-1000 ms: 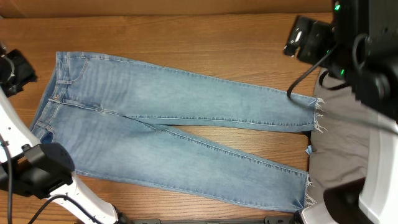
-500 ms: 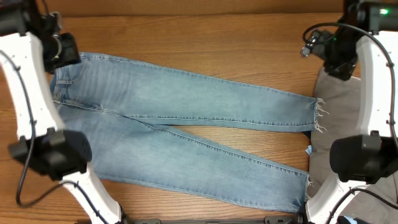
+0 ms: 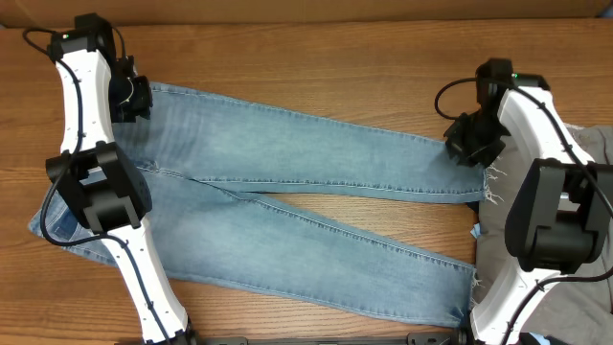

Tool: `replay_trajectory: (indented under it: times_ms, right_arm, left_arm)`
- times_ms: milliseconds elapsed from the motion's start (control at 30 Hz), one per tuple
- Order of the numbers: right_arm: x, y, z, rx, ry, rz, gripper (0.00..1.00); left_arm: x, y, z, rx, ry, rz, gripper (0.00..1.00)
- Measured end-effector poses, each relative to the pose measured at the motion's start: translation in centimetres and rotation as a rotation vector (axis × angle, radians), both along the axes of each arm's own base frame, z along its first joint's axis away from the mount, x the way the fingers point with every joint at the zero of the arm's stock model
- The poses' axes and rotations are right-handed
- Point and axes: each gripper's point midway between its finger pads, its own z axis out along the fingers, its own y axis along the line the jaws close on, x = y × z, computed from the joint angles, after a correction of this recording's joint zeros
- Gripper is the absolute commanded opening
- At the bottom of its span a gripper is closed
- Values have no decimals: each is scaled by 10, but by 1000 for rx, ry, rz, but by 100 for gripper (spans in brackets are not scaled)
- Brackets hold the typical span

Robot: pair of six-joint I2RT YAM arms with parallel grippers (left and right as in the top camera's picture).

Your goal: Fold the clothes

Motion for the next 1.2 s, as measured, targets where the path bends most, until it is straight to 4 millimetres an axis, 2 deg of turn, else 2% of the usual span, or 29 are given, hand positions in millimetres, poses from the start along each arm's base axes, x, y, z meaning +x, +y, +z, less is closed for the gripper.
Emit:
replay_trajectory:
  times_ms: [67,167,200,300,333,367,400,533,567,633,700,767,867,900,933,967,1033,1133,1200]
  right_arm:
    - [-4,-3,-11,-19,7,-45,19]
    - [-10,-5,-28,-37,10,-97,16]
    - [-11,-6,-35,-42,1,-123,15]
    - [-3,-7,-38,-49,-50,-184,12]
    - [4,-8,-39,-49,-81,-194,11]
    - [30,-10,-38,-42,-187,-202,11]
    - [42,-10,-38,-37,-235,-201,11]
    - [119,-2,-35,53,-521,-175,11]
    - [127,-1,-33,56,-550,-152,19]
    - [135,1,-30,62,-560,-87,20]
    - [133,1,-26,49,-515,-33,20]
    - [127,2,-21,42,-460,22,23]
    - [130,1,6,30,-448,93,28]
    - [129,2,19,23,-447,126,29]
    - [130,1,43,17,-472,137,30]
    - [129,2,73,7,-512,158,31]
    - [117,3,111,-2,-546,176,32]
    - [94,6,157,-7,-585,190,32]
    - [82,10,171,4,-582,199,32]
  left_arm:
    - [0,7,-6,35,14,13,24]
    - [-5,14,-17,59,50,43,23]
    - [-8,16,-21,63,63,60,24]
    - [-17,27,-26,67,94,99,28]
    - [-19,30,-26,68,98,109,29]
    - [-22,33,-26,66,106,123,30]
    - [-25,37,-26,64,113,138,30]
    - [-39,51,-26,29,139,191,33]
    - [-41,51,-26,12,139,197,36]
    - [-40,51,-26,-27,127,198,39]
    - [-36,48,-26,-47,109,196,39]
    - [-31,48,-26,-53,89,194,33]
    - [-21,50,-26,-51,46,189,18]
    - [-18,50,-26,-50,33,189,8]
    - [-15,52,-26,-46,19,189,4]
    - [-12,54,-26,-39,8,188,4]
    - [-12,57,-26,-26,6,192,4]
    - [-18,68,-28,5,19,216,4]
    - [-28,81,-36,13,43,253,4]
